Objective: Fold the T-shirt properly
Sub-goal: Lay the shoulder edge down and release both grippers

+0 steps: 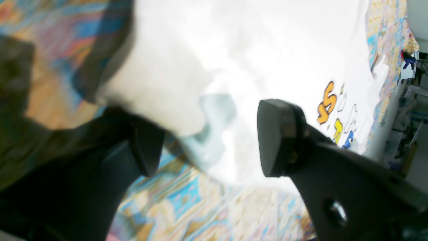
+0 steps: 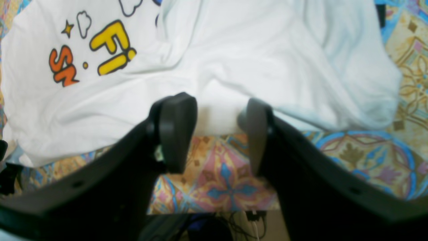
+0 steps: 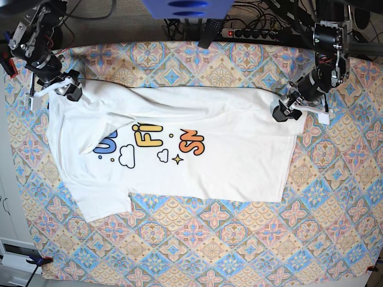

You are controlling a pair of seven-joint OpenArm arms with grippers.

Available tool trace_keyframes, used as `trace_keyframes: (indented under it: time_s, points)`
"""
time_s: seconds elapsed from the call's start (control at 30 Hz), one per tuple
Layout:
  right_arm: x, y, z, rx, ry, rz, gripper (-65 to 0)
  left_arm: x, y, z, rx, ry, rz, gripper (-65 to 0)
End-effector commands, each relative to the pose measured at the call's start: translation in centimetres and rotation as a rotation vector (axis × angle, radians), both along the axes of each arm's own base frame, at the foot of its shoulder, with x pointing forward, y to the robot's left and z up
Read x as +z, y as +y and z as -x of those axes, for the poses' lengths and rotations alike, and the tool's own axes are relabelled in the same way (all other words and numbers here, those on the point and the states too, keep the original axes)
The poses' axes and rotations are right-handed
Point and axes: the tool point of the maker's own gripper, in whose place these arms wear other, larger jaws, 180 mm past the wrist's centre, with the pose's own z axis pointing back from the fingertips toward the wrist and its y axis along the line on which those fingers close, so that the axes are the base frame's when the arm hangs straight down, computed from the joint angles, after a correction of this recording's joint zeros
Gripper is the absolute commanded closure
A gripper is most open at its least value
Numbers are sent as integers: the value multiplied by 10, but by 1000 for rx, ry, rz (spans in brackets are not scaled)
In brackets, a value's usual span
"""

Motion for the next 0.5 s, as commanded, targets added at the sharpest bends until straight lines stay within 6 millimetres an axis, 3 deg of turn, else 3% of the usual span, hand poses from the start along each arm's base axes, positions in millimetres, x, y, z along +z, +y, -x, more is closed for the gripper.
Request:
trace_keyframes:
  time_s: [0.0,0.07,0.2,0.37,0.47]
  points:
    - [5,-8,0,-26,-28,9,-273,-2,-7,3,-21,20,14,-400]
    - [1,-18,8,-75,-13,2,-274,-1,-9,2,-27,18,17,-313]
    - [-17,-33,26,-152,37,-26,-276,-2,-12,4,-42,32,28,0]
    - [-43,-42,48,-228,110,-79,-336,-2,-10,6,-40,37,25,0]
    - [-56,-40,45,-255,121,-125,-347,-4,-9,10,-40,45,24,0]
